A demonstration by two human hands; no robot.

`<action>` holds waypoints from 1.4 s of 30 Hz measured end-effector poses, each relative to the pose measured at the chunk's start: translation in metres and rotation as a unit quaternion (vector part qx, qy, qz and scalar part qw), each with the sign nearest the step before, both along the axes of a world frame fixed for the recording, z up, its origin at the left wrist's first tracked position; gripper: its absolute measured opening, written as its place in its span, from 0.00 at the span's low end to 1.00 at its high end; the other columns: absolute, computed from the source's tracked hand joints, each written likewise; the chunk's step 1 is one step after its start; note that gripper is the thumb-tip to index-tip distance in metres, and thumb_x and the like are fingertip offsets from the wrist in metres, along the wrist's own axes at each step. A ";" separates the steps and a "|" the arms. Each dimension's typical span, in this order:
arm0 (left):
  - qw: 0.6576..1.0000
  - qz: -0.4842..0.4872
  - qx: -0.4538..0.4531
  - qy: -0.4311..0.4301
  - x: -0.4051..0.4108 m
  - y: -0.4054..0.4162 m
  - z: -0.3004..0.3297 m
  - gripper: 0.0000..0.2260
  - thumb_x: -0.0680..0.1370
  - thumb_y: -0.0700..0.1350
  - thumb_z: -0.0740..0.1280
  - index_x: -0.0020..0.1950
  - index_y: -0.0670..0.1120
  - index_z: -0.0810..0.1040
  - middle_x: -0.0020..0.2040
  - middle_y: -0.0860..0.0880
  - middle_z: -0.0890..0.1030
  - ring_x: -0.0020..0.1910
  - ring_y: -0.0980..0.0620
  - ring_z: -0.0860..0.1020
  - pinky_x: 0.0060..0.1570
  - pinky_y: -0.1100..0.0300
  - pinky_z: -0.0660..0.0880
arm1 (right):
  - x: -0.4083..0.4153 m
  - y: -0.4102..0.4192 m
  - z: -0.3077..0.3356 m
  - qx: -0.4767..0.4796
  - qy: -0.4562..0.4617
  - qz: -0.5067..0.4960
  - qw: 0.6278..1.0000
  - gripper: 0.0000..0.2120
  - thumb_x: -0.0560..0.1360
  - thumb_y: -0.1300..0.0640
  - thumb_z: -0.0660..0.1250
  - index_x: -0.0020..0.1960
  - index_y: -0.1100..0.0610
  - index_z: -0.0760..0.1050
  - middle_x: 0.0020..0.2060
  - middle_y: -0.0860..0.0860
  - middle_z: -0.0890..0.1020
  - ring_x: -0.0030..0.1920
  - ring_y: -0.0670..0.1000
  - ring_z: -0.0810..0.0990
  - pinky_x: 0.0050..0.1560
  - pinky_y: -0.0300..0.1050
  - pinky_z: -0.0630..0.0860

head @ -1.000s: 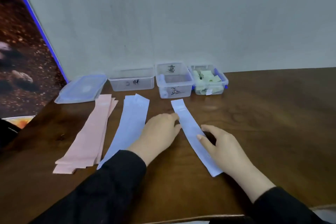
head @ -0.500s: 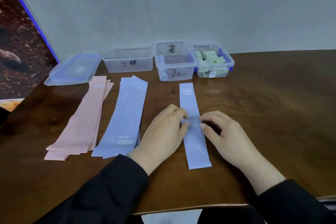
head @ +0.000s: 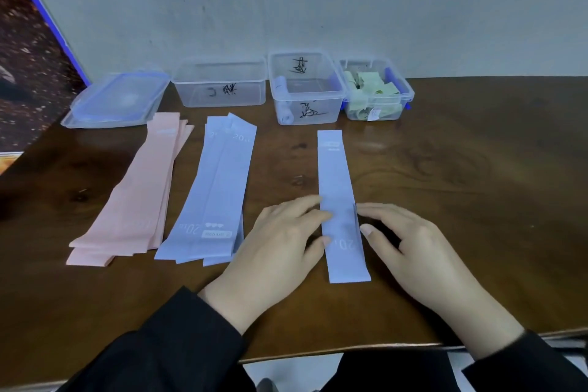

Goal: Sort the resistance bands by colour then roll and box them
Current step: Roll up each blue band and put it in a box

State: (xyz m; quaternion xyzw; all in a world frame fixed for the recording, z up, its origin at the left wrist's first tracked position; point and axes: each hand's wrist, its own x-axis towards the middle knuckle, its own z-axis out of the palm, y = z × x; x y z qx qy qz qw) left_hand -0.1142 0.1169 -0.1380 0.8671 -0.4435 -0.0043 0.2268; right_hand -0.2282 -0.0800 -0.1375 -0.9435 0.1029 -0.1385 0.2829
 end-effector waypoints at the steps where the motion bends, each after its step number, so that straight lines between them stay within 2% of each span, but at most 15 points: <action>1: 1.000 -0.001 -0.005 0.005 -0.001 0.000 0.000 0.18 0.84 0.55 0.59 0.74 0.57 0.71 0.77 0.60 0.64 0.74 0.60 0.61 0.72 0.65 0.49 | 0.000 0.000 0.000 -0.002 -0.006 -0.007 1.000 0.21 0.80 0.42 0.59 0.68 0.46 0.78 0.66 0.37 0.77 0.69 0.38 0.73 0.68 0.40 0.72; 3: 1.000 -0.021 0.011 0.008 -0.001 0.000 -0.001 0.17 0.84 0.55 0.58 0.73 0.56 0.73 0.77 0.60 0.64 0.75 0.61 0.60 0.76 0.62 0.48 | 0.000 -0.001 -0.002 -0.011 -0.005 -0.002 1.000 0.17 0.81 0.46 0.63 0.68 0.46 0.78 0.66 0.36 0.77 0.69 0.35 0.71 0.69 0.32 0.67; 5: 0.999 -0.036 0.019 0.010 -0.001 0.000 -0.002 0.16 0.84 0.55 0.57 0.72 0.57 0.74 0.77 0.60 0.65 0.76 0.62 0.59 0.74 0.64 0.45 | 0.001 -0.001 -0.005 -0.022 -0.004 0.011 1.000 0.17 0.81 0.48 0.64 0.69 0.47 0.77 0.64 0.34 0.75 0.67 0.25 0.63 0.69 0.24 0.56; 6: 0.999 -0.042 0.015 0.013 -0.001 0.000 -0.002 0.16 0.85 0.54 0.57 0.71 0.57 0.74 0.77 0.60 0.65 0.76 0.62 0.59 0.73 0.65 0.44 | 0.001 -0.001 -0.006 -0.025 -0.006 0.014 1.000 0.16 0.81 0.49 0.64 0.68 0.47 0.78 0.63 0.34 0.75 0.65 0.22 0.61 0.70 0.23 0.54; 8: 0.998 -0.058 0.013 0.007 -0.001 0.001 -0.003 0.15 0.85 0.53 0.57 0.70 0.57 0.75 0.77 0.60 0.66 0.76 0.63 0.59 0.73 0.65 0.43 | 0.002 -0.002 -0.006 -0.028 -0.010 0.018 0.999 0.16 0.82 0.49 0.63 0.67 0.48 0.79 0.64 0.35 0.77 0.66 0.26 0.65 0.73 0.33 0.62; 10: 0.998 -0.068 0.016 0.005 -0.001 0.001 -0.004 0.14 0.85 0.52 0.57 0.69 0.57 0.76 0.76 0.60 0.66 0.76 0.63 0.58 0.74 0.64 0.44 | 0.002 -0.002 -0.006 -0.037 -0.014 0.026 0.999 0.16 0.81 0.48 0.61 0.65 0.49 0.81 0.64 0.39 0.79 0.66 0.36 0.72 0.70 0.42 0.69; 14: 0.995 -0.100 0.014 0.018 0.003 0.002 -0.007 0.14 0.85 0.50 0.58 0.69 0.57 0.77 0.77 0.60 0.65 0.77 0.63 0.56 0.77 0.61 0.45 | 0.004 0.000 -0.009 -0.075 -0.021 0.033 0.996 0.14 0.81 0.50 0.63 0.63 0.50 0.82 0.65 0.42 0.78 0.64 0.41 0.72 0.67 0.51 0.73; 16: 0.994 -0.113 -0.002 0.007 0.001 0.002 -0.006 0.13 0.85 0.47 0.60 0.66 0.57 0.78 0.75 0.59 0.68 0.76 0.62 0.59 0.77 0.60 0.49 | 0.003 -0.001 -0.006 -0.060 -0.037 0.042 0.997 0.13 0.80 0.50 0.64 0.60 0.51 0.83 0.64 0.42 0.77 0.64 0.42 0.73 0.66 0.49 0.74; 18: 0.993 -0.110 -0.033 -0.006 -0.004 0.005 -0.003 0.11 0.83 0.46 0.62 0.61 0.55 0.81 0.68 0.59 0.75 0.70 0.60 0.67 0.72 0.61 0.58 | -0.003 -0.002 -0.001 -0.013 -0.058 0.089 0.994 0.09 0.81 0.50 0.65 0.55 0.50 0.82 0.59 0.41 0.77 0.62 0.47 0.76 0.62 0.44 0.73; 21: 0.989 -0.141 -0.043 -0.011 -0.011 0.014 0.001 0.08 0.81 0.53 0.63 0.54 0.54 0.80 0.56 0.59 0.75 0.59 0.59 0.71 0.62 0.63 0.64 | -0.017 -0.003 0.001 0.001 -0.051 0.197 0.979 0.06 0.80 0.48 0.68 0.51 0.50 0.80 0.54 0.41 0.78 0.57 0.50 0.77 0.59 0.43 0.71; 24: 0.987 -0.160 -0.004 -0.027 -0.013 0.018 0.001 0.10 0.79 0.58 0.66 0.53 0.55 0.80 0.55 0.59 0.73 0.58 0.60 0.68 0.59 0.66 0.61 | -0.020 -0.005 -0.005 -0.057 -0.019 0.230 0.971 0.06 0.78 0.44 0.70 0.50 0.46 0.80 0.53 0.38 0.76 0.57 0.46 0.76 0.58 0.47 0.71; 28: 0.988 -0.152 0.008 -0.033 -0.014 0.015 0.000 0.08 0.79 0.57 0.65 0.51 0.55 0.81 0.54 0.59 0.74 0.57 0.60 0.68 0.58 0.67 0.59 | -0.017 -0.004 -0.009 -0.061 -0.031 0.230 0.971 0.03 0.77 0.46 0.71 0.47 0.44 0.80 0.52 0.37 0.76 0.57 0.45 0.76 0.58 0.49 0.71; 31: 0.989 -0.143 0.009 -0.043 -0.014 0.015 0.000 0.06 0.79 0.55 0.66 0.51 0.55 0.80 0.53 0.59 0.74 0.56 0.60 0.69 0.59 0.67 0.59 | -0.017 -0.004 -0.010 -0.062 -0.036 0.226 0.971 0.05 0.78 0.46 0.70 0.47 0.45 0.80 0.51 0.37 0.76 0.57 0.45 0.76 0.58 0.50 0.71; 39: 0.990 -0.128 0.003 -0.056 -0.018 0.007 0.002 0.07 0.81 0.49 0.62 0.46 0.53 0.79 0.48 0.58 0.73 0.52 0.57 0.71 0.58 0.58 0.67 | -0.013 -0.001 -0.006 -0.094 -0.027 0.221 0.970 0.03 0.81 0.51 0.67 0.49 0.44 0.76 0.49 0.37 0.76 0.54 0.44 0.75 0.55 0.49 0.71; 42: 0.992 -0.116 -0.002 -0.044 -0.018 0.006 0.001 0.06 0.80 0.49 0.64 0.45 0.53 0.78 0.48 0.59 0.74 0.51 0.57 0.71 0.56 0.58 0.69 | -0.013 0.000 -0.007 -0.103 -0.038 0.214 0.971 0.04 0.81 0.54 0.68 0.49 0.45 0.76 0.49 0.37 0.76 0.53 0.44 0.75 0.54 0.48 0.71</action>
